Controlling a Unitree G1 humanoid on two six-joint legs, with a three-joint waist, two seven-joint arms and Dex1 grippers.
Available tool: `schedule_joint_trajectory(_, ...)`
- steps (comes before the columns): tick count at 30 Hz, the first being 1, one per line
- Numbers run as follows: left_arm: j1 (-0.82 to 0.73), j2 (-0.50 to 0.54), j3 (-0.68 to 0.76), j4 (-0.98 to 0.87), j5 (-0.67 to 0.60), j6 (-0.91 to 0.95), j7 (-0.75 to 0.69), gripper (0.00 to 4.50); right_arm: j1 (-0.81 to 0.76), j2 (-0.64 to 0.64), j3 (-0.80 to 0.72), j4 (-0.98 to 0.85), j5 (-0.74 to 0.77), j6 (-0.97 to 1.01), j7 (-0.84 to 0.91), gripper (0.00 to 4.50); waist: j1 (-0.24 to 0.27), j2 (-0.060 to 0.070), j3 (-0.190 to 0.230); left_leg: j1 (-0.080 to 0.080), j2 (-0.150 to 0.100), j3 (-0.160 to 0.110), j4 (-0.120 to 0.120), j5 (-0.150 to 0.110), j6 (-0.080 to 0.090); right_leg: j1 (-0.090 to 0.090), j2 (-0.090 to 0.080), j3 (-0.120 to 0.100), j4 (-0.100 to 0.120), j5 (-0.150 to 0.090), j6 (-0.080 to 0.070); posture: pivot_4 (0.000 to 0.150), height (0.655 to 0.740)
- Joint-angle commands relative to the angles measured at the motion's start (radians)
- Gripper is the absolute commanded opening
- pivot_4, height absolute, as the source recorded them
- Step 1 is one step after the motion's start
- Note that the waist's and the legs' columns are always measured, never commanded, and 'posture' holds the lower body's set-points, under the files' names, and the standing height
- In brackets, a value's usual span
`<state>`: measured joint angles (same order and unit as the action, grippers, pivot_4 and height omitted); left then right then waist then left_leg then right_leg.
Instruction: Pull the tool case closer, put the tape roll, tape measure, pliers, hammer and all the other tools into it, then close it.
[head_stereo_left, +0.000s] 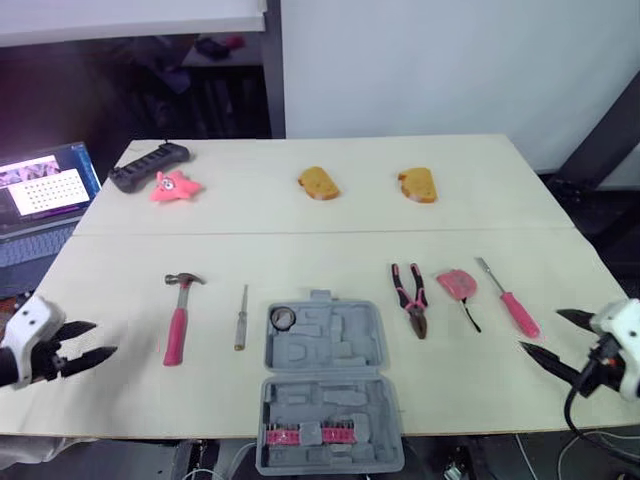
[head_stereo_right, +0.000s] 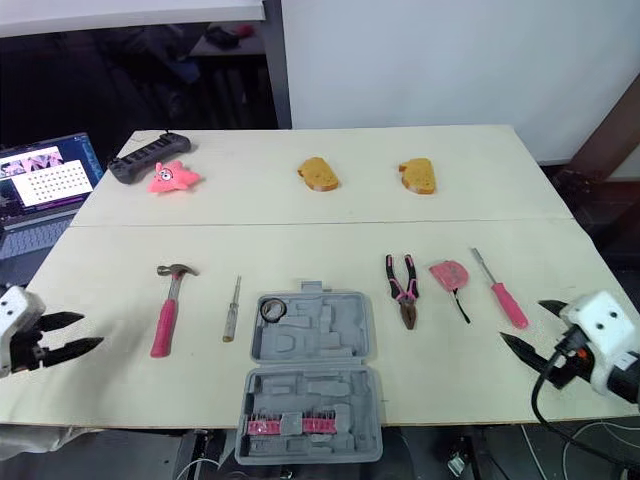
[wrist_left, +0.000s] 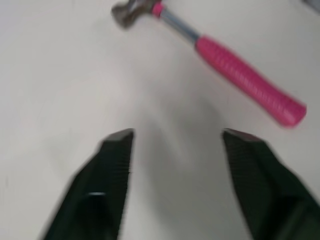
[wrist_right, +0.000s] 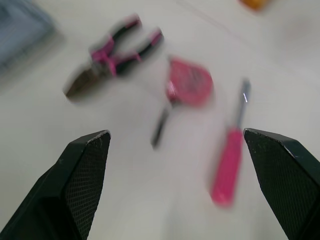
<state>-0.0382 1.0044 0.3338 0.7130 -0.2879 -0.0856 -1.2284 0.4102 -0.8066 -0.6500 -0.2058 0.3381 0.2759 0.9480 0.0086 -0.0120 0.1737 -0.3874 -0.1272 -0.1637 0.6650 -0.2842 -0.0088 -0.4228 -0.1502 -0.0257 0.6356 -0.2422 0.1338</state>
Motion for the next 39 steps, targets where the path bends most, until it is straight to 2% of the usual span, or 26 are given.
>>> schedule_joint_trajectory(1,0.007,0.012,0.051,-0.016,-0.028,-0.013,0.008,4.48,-0.007,-0.018,-0.033,0.036,0.003,-0.062,0.025,4.5,0.003,0.0,0.0,0.0,0.0,0.0,0.0,0.0,0.0,0.0,0.0,0.0,0.0,0.0,0.0,0.15,0.7219)
schedule_joint_trajectory(7,0.03,-0.009,0.061,-0.042,-0.038,0.0,0.006,4.48,-0.012,-0.025,-0.032,0.051,0.013,-0.063,0.038,4.5,0.002,0.001,-0.001,0.0,0.0,0.0,0.0,0.0,0.0,0.0,0.0,0.0,0.0,0.0,0.0,0.15,0.7219)
schedule_joint_trajectory(12,0.051,-0.032,0.061,-0.104,-0.046,0.028,0.013,4.48,0.008,-0.017,-0.035,-0.007,0.033,-0.023,0.036,4.5,0.003,0.001,-0.001,0.0,0.001,0.0,0.0,0.0,0.0,0.0,0.0,0.0,0.0,0.0,0.0,0.15,0.7219)
schedule_joint_trajectory(17,0.034,-0.065,0.058,-0.168,-0.063,0.046,0.027,4.48,0.044,0.011,-0.053,-0.148,0.061,0.056,-0.02,4.5,0.005,0.002,-0.001,0.0,0.001,0.0,0.0,0.0,0.0,0.0,0.0,0.0,0.0,0.0,0.0,0.15,0.7219)
schedule_joint_trajectory(21,0.0,-0.128,0.036,-0.289,-0.083,0.084,0.077,4.48,0.057,0.036,-0.03,-0.305,0.066,0.153,-0.102,4.5,0.006,0.002,-0.001,0.0,0.001,0.0,0.0,0.0,0.0,0.0,0.0,0.0,0.0,0.0,0.0,0.15,0.7219)
schedule_joint_trajectory(25,-0.013,-0.191,-0.049,-0.47,-0.107,0.115,0.031,4.48,0.005,0.065,0.059,-0.469,0.102,0.343,-0.24,4.5,0.004,0.001,-0.001,0.0,0.001,0.0,0.0,0.0,0.0,0.0,0.0,0.0,0.0,0.0,0.0,0.15,0.7219)
schedule_joint_trajectory(29,0.016,-0.205,-0.132,-0.66,-0.175,0.212,-0.044,4.48,-0.084,0.121,0.204,-0.517,0.046,0.494,-0.42,4.5,0.002,0.001,-0.001,0.0,0.001,0.0,0.0,0.0,0.0,-0.001,0.0,0.0,0.0,0.001,-0.001,0.15,0.7219)
schedule_joint_trajectory(33,0.046,-0.218,-0.202,-0.824,-0.206,0.251,-0.071,4.48,-0.191,0.234,0.376,-0.498,-0.059,0.626,-0.634,4.5,0.004,0.003,-0.001,0.0,0.002,0.0,-0.001,0.0,0.0,-0.001,0.0,0.0,-0.001,0.001,-0.002,0.15,0.7219)
schedule_joint_trajectory(39,0.064,-0.228,-0.209,-0.923,-0.237,0.27,-0.07,4.48,-0.309,0.356,0.439,-0.401,-0.13,0.709,-0.787,4.5,0.004,0.004,-0.001,-0.001,0.001,0.001,-0.001,0.0,-0.001,-0.002,0.0,0.001,-0.001,0.001,-0.002,0.15,0.7219)
